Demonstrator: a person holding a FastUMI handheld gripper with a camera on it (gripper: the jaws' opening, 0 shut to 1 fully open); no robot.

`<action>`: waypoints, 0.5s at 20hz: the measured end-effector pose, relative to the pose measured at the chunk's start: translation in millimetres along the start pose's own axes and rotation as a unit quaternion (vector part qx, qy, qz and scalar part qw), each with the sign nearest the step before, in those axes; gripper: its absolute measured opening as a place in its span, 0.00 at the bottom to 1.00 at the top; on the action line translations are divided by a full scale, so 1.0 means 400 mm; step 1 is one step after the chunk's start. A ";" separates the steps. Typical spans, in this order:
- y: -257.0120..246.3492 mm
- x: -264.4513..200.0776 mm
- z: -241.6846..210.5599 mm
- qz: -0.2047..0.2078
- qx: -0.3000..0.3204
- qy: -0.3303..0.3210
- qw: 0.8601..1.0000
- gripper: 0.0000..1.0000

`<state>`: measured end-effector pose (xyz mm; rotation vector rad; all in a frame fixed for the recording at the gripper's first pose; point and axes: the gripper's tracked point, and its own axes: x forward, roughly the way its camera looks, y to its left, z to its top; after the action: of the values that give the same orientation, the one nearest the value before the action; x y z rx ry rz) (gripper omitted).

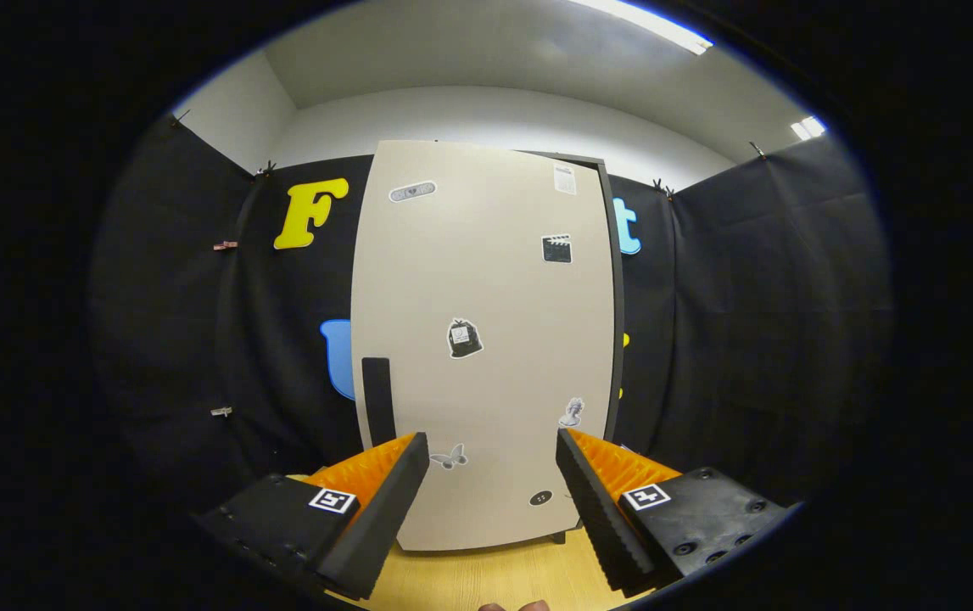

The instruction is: Open the shoe cabinet door, grab the shoes and put them into the shoe cabinet, then close the shoe cabinet door.

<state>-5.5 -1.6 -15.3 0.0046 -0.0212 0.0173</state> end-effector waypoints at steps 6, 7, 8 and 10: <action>0.003 -0.002 0.001 0.005 0.004 0.002 1.000 0.98; 0.002 -0.003 0.002 0.005 0.004 0.002 1.000 0.98; 0.000 -0.003 0.004 0.005 0.004 0.001 1.000 0.98; 0.000 -0.004 0.004 0.006 0.006 0.001 1.000 0.98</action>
<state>-7.3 -1.7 -13.5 0.0168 -0.0191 0.0289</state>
